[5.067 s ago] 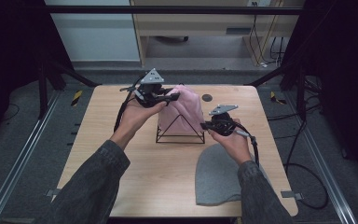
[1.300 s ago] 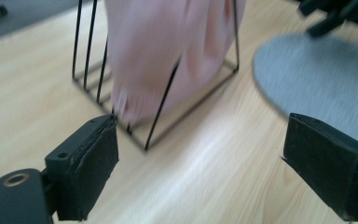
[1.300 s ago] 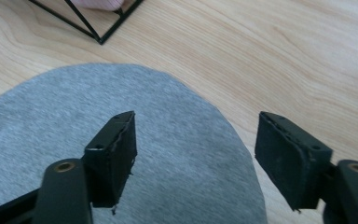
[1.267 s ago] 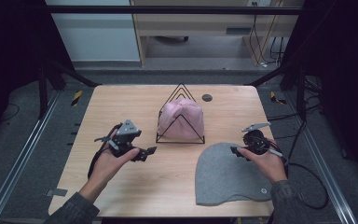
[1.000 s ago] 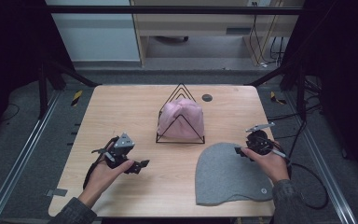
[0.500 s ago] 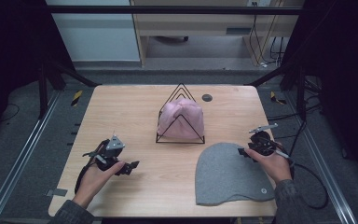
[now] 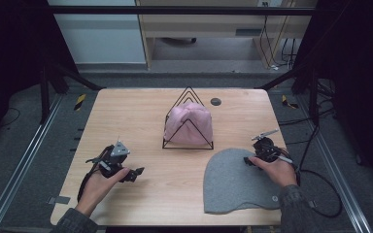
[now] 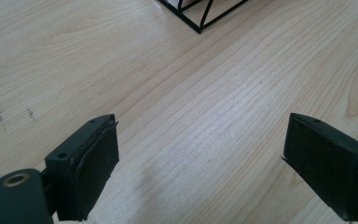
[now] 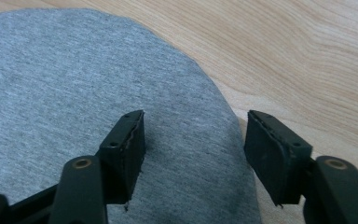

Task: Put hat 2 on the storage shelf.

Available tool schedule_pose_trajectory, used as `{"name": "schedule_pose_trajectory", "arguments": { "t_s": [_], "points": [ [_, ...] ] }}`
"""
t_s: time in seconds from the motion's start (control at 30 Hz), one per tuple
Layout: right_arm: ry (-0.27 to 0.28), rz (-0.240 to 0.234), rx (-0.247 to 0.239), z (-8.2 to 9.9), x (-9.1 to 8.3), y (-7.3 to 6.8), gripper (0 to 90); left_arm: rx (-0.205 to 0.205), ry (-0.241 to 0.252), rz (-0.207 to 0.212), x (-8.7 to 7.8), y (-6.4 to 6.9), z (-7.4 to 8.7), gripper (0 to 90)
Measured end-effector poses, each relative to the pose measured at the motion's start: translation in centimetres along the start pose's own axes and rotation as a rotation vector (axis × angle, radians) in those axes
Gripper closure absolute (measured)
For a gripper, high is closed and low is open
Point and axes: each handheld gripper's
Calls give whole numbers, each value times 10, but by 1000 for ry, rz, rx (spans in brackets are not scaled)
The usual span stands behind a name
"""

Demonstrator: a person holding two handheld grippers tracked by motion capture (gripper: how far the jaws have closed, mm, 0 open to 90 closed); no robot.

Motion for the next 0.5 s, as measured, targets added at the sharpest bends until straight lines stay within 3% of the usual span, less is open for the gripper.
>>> {"name": "schedule_pose_trajectory", "arguments": {
  "t_s": [0.37,0.5],
  "points": [
    [-10,-1,-23,-2,1,-4,486,2,-13,3,1,-2,1,101],
    [-14,-15,-24,-2,0,-6,597,-1,-21,3,2,-2,2,100]
  ]
}}
Point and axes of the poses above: each handheld gripper's, and its own axes: x roughly forward along the jaws, z roughly out of its underside, y roughly to its right, and after that the axes turned 4 degrees about x, right-handed
